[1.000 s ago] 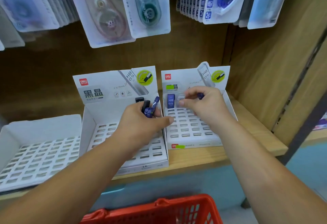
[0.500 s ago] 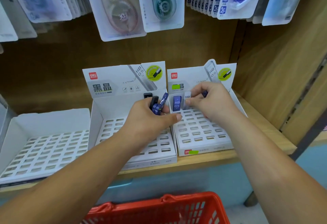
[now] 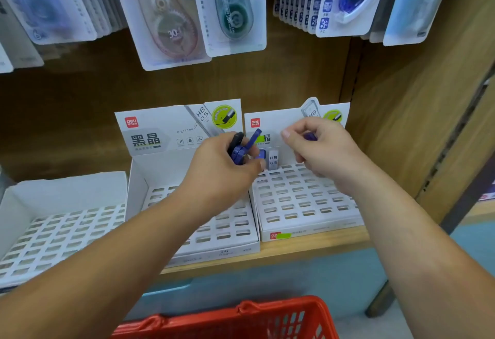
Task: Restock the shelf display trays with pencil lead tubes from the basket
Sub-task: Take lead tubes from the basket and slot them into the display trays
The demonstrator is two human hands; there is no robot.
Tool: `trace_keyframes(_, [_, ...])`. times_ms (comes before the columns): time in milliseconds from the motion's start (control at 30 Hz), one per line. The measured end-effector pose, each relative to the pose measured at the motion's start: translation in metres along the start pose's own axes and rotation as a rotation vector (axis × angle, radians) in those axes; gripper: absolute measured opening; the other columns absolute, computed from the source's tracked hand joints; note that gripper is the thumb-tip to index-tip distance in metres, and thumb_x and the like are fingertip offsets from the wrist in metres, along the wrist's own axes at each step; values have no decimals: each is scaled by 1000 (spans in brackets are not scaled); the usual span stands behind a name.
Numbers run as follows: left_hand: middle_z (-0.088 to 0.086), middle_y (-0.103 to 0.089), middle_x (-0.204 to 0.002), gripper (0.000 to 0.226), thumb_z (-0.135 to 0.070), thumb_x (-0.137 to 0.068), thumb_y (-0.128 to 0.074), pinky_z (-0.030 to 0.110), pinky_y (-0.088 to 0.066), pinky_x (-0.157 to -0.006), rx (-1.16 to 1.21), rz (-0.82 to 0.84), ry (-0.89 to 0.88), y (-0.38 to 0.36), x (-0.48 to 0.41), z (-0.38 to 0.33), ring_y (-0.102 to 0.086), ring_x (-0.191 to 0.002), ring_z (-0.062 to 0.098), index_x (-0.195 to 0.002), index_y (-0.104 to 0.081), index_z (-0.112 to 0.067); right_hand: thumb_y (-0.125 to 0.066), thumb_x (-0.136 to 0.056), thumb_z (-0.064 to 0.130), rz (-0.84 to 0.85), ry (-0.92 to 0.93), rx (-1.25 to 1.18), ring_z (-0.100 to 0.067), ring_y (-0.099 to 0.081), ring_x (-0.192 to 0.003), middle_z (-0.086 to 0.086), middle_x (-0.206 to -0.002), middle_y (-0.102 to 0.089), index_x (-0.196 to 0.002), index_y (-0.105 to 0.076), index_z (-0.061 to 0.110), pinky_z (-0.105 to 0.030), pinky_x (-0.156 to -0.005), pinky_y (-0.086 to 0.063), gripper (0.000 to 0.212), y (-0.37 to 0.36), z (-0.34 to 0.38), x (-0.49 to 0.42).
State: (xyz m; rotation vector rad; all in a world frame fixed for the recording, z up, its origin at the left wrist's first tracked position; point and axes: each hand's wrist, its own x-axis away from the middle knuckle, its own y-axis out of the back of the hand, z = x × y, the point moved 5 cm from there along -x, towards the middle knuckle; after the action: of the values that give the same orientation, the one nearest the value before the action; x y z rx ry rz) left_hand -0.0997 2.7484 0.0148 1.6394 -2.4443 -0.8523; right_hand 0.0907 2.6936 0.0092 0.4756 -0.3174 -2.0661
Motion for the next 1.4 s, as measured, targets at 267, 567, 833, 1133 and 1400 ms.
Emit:
trace_keyframes(267, [-10, -60, -54, 8, -27, -93, -78, 18, -45, -45, 183, 84, 31, -19, -5, -22, -54, -48, 6, -94, -71, -23, -37, -112, 33, 242, -193, -872, -22, -69, -81, -15, -95, -71, -110, -72, 2, -35, -72, -56, 46, -9, 12, 9])
trace_keyframes(567, [6, -60, -63, 14, -18, -91, -79, 24, -37, -43, 387, 126, 157, -26, 0, -26, -50, -42, 10, -102, -72, -12, -40, -110, 43, 230, -101, -683, -18, -72, -87, -5, -90, -73, -103, -66, 11, -41, -80, -57, 42, -4, 13, 10])
trace_keyframes(833, [1, -70, -72, 21, -22, -81, -89, 27, -47, -51, 279, -5, 104, 2, -24, -21, -60, -57, 11, -97, -76, -20, -81, -89, 17, 146, 146, -85, -4, -70, -84, 9, -89, -78, -97, -82, 25, -22, -72, -54, 12, 12, 19, 7])
trace_keyframes(1133, [3, -68, -66, 16, -22, -84, -87, 26, -44, -46, 214, -28, 128, 17, -20, -4, -58, -53, 13, -94, -75, -19, -87, -82, 11, 157, 54, -42, -6, -65, -60, 3, -69, -72, -87, -78, 20, -24, -59, -53, 14, -13, 12, 4])
trace_keyframes(1400, [11, -73, -73, 24, -29, -95, -74, 26, -38, -41, 199, 113, 261, 14, 15, 29, -65, -50, 18, -105, -62, -11, -81, -88, 8, 68, -29, -141, -16, -75, -68, -3, -73, -76, -88, -78, 17, -26, -64, -61, 9, -33, -12, 6])
